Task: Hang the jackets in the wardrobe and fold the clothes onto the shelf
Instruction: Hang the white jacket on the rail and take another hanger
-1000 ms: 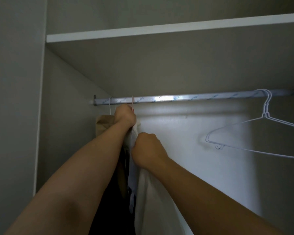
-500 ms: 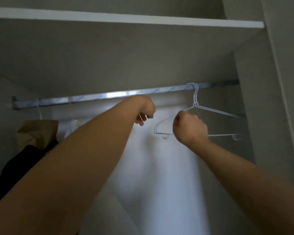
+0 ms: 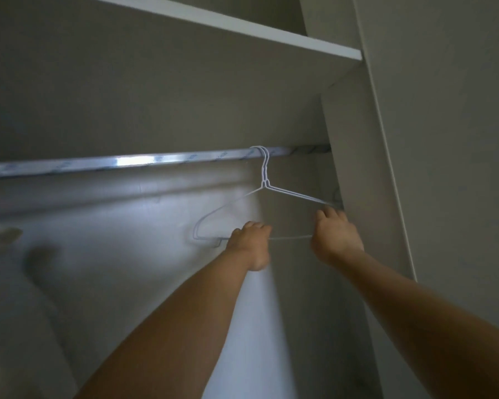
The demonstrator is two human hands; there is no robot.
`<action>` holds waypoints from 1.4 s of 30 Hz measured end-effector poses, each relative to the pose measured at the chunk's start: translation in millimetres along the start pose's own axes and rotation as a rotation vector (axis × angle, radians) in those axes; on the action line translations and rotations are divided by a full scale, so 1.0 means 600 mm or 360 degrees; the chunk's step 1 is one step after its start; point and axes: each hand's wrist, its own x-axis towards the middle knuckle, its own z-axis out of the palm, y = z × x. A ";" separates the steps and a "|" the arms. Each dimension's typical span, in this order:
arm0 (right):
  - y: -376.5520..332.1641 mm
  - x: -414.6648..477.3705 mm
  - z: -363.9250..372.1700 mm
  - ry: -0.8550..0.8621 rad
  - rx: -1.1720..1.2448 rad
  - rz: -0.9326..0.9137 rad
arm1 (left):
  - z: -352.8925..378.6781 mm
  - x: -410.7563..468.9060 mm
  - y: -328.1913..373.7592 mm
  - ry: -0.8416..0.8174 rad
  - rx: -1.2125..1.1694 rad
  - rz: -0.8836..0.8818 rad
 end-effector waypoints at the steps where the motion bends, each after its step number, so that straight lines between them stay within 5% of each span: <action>1: 0.000 0.004 0.004 0.0036 0.0007 -0.0016 | 0.015 0.005 0.007 -0.0015 0.0004 0.0038; 7: -0.010 0.017 0.024 0.0215 0.0037 -0.0141 | 0.066 0.028 0.004 -0.0127 0.0039 0.0061; 16: -0.036 0.012 0.034 0.0193 0.0048 -0.0102 | 0.050 0.001 -0.082 0.0263 0.0058 -0.0133; 26: -0.067 -0.020 -0.027 0.0353 -0.0173 -0.0443 | 0.004 -0.051 -0.086 0.0289 -0.0047 -0.0167; 35: -0.098 -0.032 -0.065 0.0412 -0.0418 -0.0500 | -0.042 -0.049 -0.080 -0.0040 -0.0308 -0.0302; 42: -0.125 -0.026 -0.080 0.0557 -0.0234 -0.0444 | -0.068 -0.041 -0.090 0.0275 -0.0832 -0.0412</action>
